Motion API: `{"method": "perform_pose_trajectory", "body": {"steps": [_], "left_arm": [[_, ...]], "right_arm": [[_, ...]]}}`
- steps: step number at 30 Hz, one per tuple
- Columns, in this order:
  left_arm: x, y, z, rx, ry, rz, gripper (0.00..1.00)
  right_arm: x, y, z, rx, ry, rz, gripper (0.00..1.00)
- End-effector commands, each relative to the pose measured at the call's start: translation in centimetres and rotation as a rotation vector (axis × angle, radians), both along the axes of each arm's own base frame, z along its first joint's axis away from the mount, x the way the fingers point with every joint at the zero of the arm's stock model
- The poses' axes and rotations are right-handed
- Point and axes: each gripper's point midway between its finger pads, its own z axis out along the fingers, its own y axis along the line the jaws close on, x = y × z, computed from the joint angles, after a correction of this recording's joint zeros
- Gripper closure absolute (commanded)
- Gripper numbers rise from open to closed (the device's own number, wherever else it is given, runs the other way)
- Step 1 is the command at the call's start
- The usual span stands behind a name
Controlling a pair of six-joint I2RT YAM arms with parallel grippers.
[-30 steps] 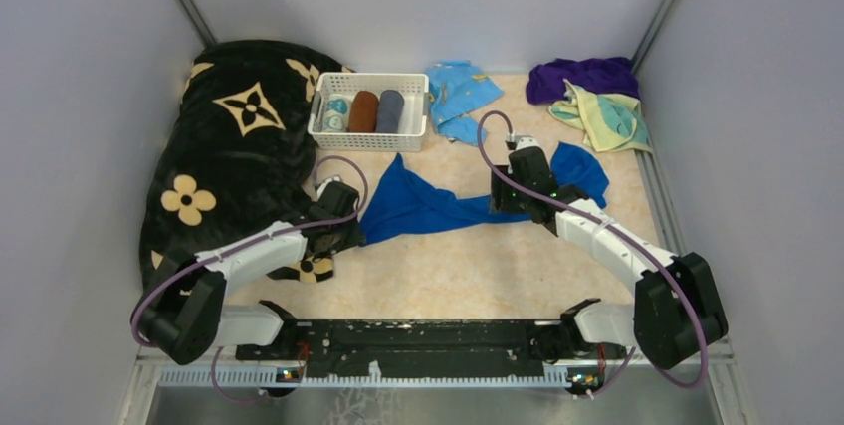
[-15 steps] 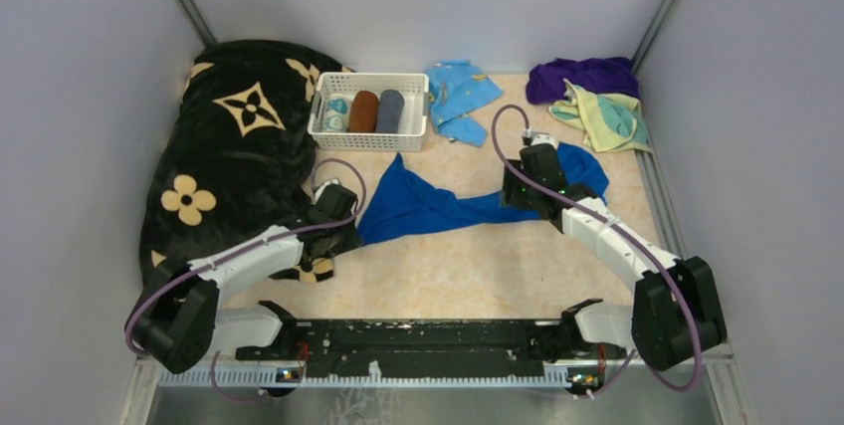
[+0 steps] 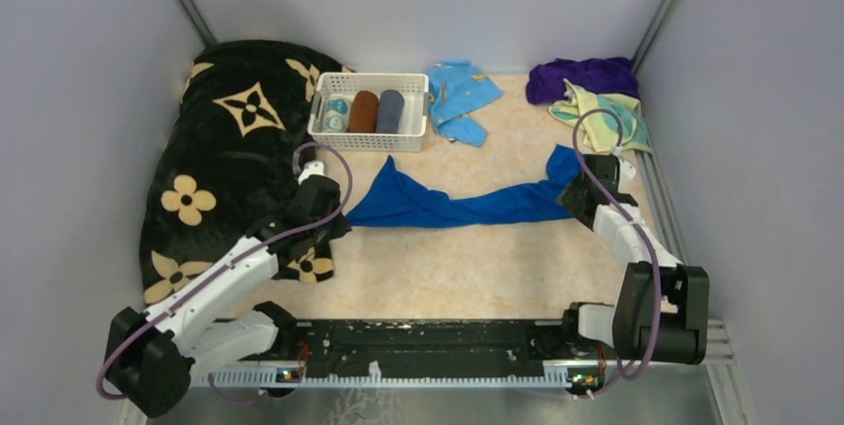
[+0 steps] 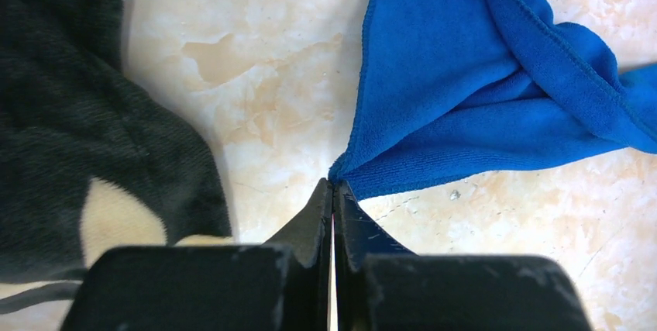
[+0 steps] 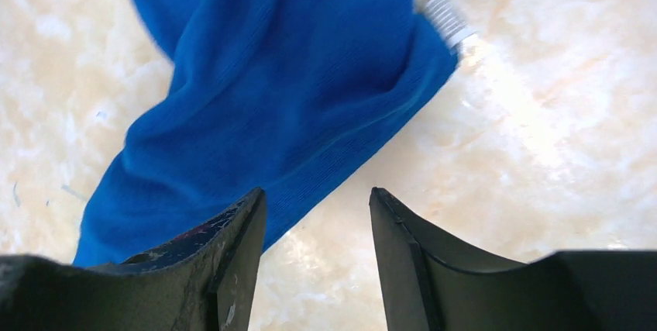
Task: Roll the towels
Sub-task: Flatten out the towel at the center of the board.
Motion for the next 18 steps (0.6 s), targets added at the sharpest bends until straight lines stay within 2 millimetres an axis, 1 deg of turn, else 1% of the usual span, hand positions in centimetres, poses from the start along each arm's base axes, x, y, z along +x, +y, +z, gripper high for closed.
{"method": "perform_pose_trajectory", "body": {"steps": [1, 7, 12, 18], "left_arm": [[-0.5, 1.6, 1.3, 0.071, -0.033, -0.001, 1.00], [-0.9, 2.7, 2.2, 0.100, -0.078, 0.001, 1.00], [-1.1, 3.9, 3.0, 0.129, -0.116, 0.025, 1.00], [-1.0, 4.0, 3.5, 0.126, -0.148, 0.017, 1.00]], "right_arm": [[0.7, -3.0, 0.7, -0.063, -0.029, -0.133, 0.48], [1.0, -4.4, -0.7, -0.103, 0.043, -0.163, 0.52], [1.0, -4.9, -1.2, -0.117, 0.072, -0.168, 0.52], [1.1, -5.2, -2.3, -0.120, 0.100, -0.145, 0.52]]}}
